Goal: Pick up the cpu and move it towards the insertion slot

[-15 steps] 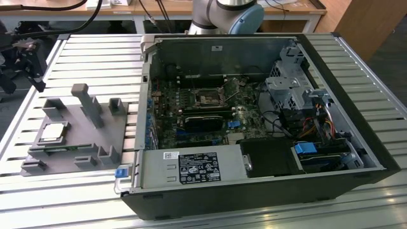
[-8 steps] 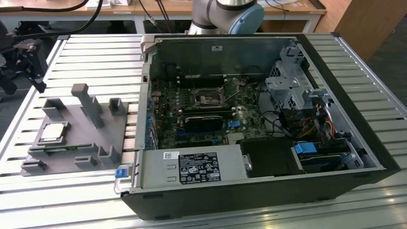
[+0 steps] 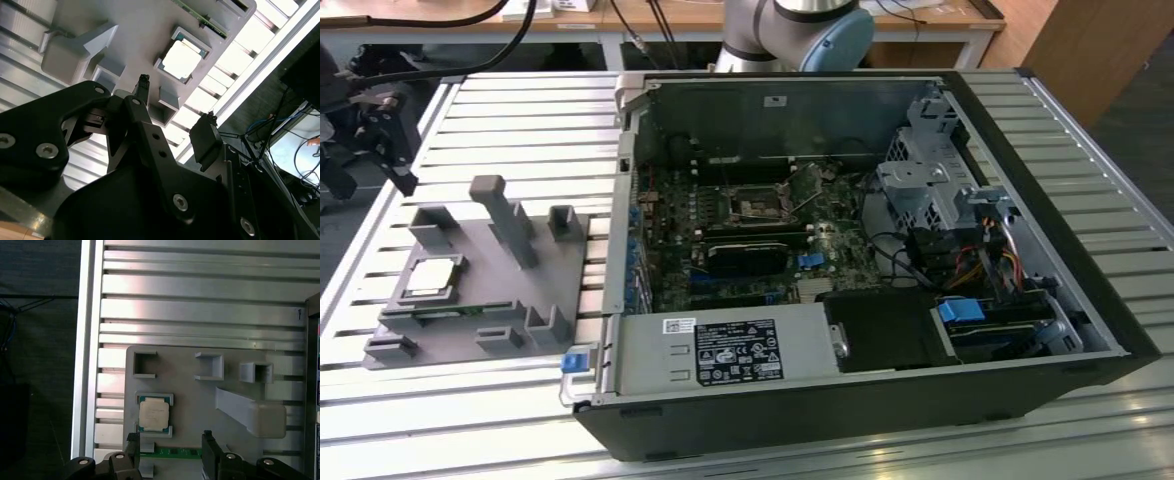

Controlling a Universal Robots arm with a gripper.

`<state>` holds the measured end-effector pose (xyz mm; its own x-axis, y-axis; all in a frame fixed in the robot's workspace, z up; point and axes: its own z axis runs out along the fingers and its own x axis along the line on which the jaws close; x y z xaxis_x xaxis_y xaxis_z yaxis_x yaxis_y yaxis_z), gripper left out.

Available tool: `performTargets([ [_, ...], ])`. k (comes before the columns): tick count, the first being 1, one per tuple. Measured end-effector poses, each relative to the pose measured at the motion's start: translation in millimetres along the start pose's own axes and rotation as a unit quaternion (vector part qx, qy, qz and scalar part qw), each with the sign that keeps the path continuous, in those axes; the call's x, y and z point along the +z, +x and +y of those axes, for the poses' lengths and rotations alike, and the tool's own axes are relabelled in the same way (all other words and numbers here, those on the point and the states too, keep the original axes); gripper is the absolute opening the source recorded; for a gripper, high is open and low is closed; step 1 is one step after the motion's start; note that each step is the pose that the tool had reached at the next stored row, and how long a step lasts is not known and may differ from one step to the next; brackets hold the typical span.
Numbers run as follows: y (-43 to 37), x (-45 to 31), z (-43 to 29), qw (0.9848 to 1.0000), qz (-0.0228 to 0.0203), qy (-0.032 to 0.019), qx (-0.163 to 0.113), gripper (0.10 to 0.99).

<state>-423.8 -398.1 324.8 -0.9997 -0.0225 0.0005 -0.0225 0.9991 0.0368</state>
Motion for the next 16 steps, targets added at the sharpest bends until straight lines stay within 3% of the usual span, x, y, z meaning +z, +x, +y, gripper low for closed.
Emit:
performTargets([
  [16,0.0,3.6,-0.1,1.0,0.0,0.0,0.0,0.604],
])
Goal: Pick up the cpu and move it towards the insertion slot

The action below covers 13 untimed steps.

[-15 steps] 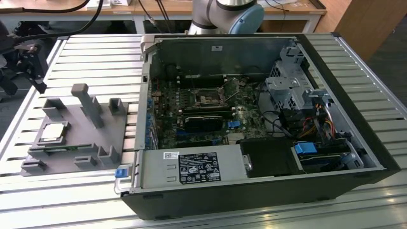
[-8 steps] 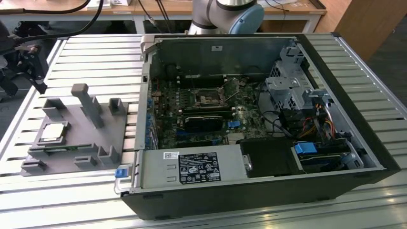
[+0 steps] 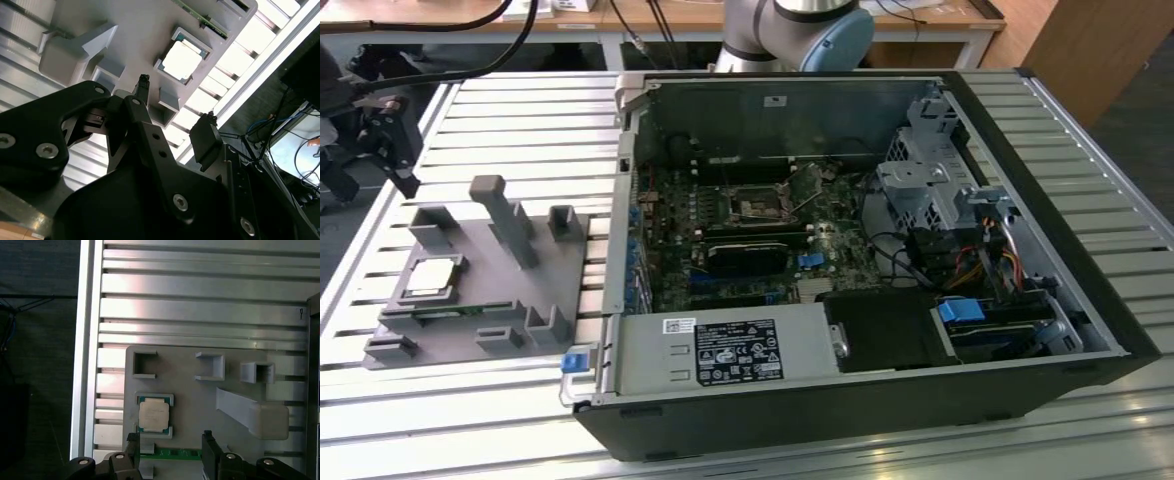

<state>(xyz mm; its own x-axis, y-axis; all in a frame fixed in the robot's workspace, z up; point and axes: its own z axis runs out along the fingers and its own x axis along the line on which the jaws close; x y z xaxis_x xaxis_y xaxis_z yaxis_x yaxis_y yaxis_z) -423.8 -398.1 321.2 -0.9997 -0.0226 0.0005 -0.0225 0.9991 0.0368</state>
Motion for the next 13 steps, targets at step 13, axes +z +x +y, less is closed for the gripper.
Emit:
performTargets([
  [13,0.0,2.9,-0.1,1.0,0.0,0.0,0.0,0.604],
])
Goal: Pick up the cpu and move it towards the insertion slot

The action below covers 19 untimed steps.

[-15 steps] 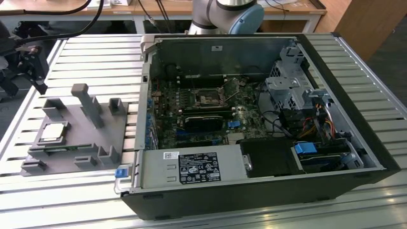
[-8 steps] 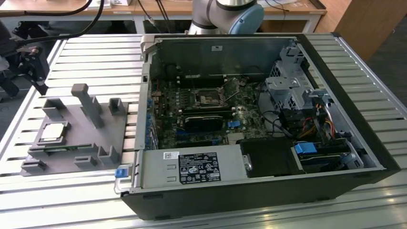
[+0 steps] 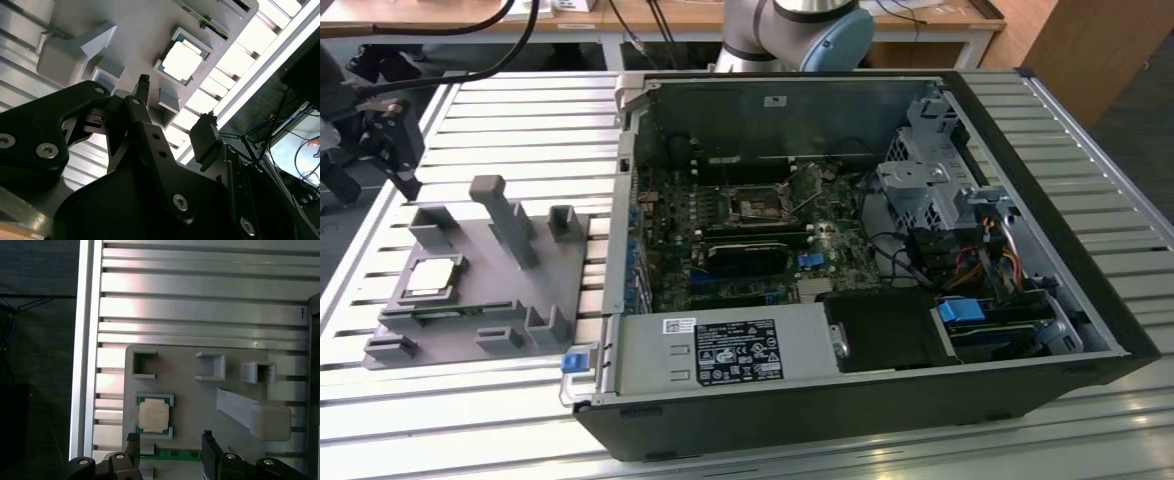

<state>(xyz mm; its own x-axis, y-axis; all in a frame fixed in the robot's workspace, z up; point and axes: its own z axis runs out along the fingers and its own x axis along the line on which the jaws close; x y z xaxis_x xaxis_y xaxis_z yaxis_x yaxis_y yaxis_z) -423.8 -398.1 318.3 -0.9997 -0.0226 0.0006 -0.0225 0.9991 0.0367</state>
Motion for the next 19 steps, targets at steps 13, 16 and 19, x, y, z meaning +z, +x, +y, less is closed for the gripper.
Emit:
performTargets([
  [13,0.0,2.9,-0.1,1.0,0.0,0.0,0.0,0.604],
  [16,0.0,3.5,-0.1,1.0,0.0,0.0,0.0,0.604],
  [19,0.0,4.4,-0.2,1.0,0.0,0.0,0.0,0.604],
])
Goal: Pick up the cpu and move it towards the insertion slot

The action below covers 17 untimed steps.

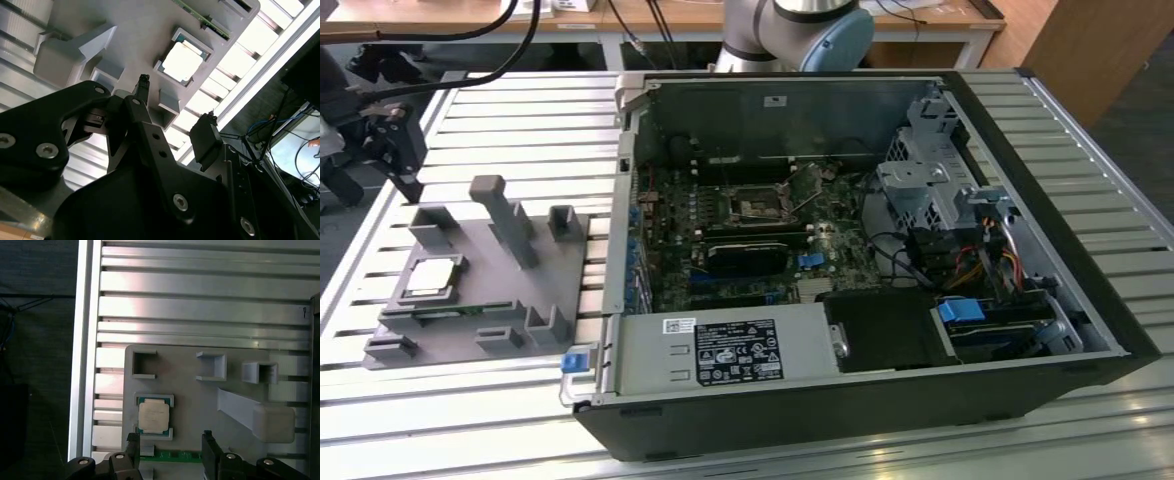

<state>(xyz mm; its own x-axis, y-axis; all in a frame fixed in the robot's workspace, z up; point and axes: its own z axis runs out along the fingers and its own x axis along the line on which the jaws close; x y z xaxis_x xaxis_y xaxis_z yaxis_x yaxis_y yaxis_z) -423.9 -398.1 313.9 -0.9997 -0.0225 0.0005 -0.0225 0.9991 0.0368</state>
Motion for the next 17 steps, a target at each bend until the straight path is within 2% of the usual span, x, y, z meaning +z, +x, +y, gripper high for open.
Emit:
performTargets([
  [17,0.1,4.8,-0.2,1.0,0.0001,0.0,0.0,0.604],
])
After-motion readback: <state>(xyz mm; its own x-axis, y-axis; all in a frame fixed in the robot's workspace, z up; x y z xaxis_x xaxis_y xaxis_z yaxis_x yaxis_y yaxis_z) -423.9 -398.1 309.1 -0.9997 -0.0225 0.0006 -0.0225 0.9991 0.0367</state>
